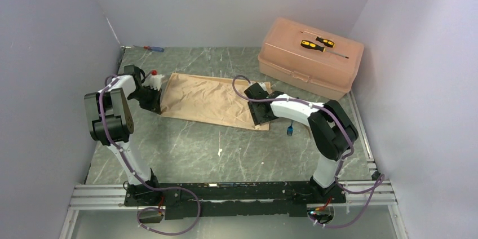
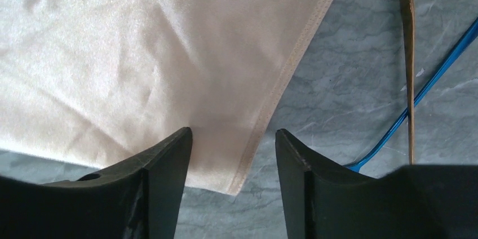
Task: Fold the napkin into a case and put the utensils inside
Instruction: Smooth out the rectangle-folded napkin at the center of the board.
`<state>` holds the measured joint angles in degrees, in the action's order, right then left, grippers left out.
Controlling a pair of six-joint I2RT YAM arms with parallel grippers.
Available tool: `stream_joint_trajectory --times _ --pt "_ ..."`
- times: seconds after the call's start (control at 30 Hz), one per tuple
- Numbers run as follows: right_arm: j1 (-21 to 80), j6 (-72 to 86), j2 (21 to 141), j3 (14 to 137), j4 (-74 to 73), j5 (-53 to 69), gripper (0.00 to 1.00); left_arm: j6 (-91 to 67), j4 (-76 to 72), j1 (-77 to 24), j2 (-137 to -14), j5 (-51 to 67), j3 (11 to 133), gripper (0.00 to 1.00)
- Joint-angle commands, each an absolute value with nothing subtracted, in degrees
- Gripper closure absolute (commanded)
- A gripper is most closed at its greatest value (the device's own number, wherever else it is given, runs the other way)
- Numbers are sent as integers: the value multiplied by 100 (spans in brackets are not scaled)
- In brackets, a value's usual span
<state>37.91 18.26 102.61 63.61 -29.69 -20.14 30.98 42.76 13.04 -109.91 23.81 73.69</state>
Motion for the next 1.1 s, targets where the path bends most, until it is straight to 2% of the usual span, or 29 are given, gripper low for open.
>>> stream_joint_trajectory --times 0.0,0.17,0.47,0.6,0.83,1.07 --pt "3753 1671 9703 6499 -2892 -1594 38 3476 4450 1318 -10618 1890 7364 97" --pt "3718 1588 9780 7011 -3084 -1489 34 3697 4694 1442 -10513 1618 7258 97" --pt "3468 1456 10501 7876 -2915 -1640 35 4278 5630 1856 -9924 1873 6761 97" --pt "3233 1344 10911 8321 -2701 -1608 38 4161 5733 1931 -9732 2012 6730 82" --pt "3148 1023 11768 9274 -2591 -1877 41 3801 6020 2174 -9791 2451 7878 37" --pt "2911 1107 12019 9249 -2024 -1793 43 3202 5617 2171 -10574 2507 8860 35"
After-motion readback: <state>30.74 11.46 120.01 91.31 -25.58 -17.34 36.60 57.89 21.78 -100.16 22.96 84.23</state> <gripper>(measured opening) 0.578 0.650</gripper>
